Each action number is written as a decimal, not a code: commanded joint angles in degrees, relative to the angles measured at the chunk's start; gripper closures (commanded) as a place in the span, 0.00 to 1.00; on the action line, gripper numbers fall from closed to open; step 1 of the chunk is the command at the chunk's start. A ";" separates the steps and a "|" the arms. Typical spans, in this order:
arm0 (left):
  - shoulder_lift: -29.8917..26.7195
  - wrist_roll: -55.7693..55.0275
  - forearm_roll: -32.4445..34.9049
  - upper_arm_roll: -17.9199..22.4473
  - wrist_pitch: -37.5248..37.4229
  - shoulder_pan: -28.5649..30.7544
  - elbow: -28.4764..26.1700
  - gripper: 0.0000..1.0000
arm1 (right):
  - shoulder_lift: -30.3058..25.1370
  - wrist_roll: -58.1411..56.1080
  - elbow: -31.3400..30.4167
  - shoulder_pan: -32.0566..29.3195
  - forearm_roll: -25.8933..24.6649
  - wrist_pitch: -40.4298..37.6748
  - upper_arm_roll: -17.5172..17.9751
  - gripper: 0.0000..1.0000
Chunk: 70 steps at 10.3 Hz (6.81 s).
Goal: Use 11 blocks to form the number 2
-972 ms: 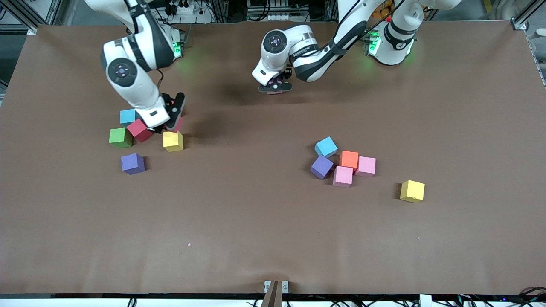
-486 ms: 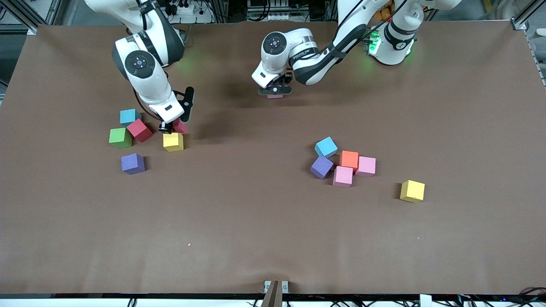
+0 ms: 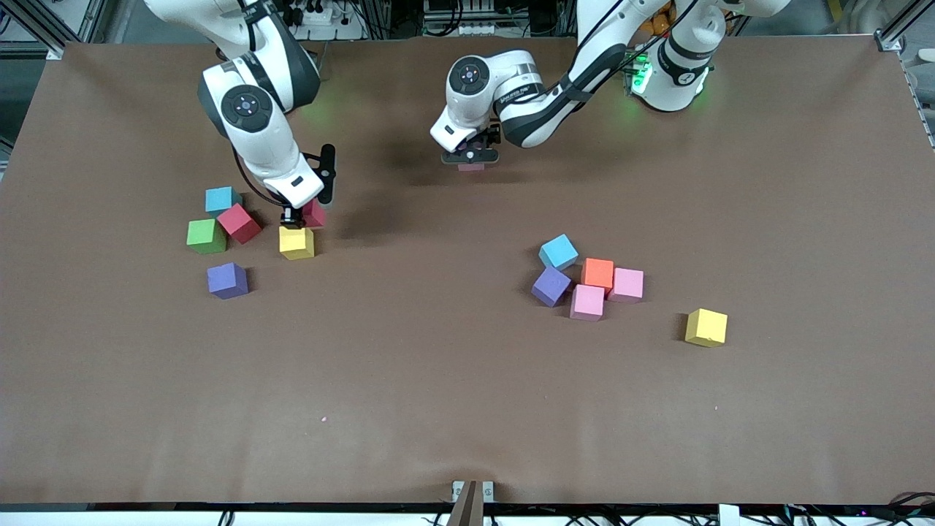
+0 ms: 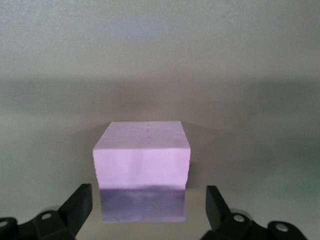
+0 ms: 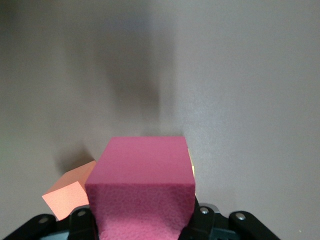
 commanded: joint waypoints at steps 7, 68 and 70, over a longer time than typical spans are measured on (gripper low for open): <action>-12.21 -4.64 1.06 -0.15 -18.11 12.16 6.69 0.00 | 0.95 -0.33 -0.39 7.59 -1.09 0.02 -0.20 0.91; -10.17 31.66 3.46 -3.23 -37.84 34.24 22.81 0.44 | 18.18 36.50 14.20 37.06 10.78 1.87 -0.20 0.00; -10.53 31.23 0.64 -3.66 -37.75 34.32 20.79 0.44 | 15.29 36.50 14.29 34.17 13.14 -0.32 -0.46 0.00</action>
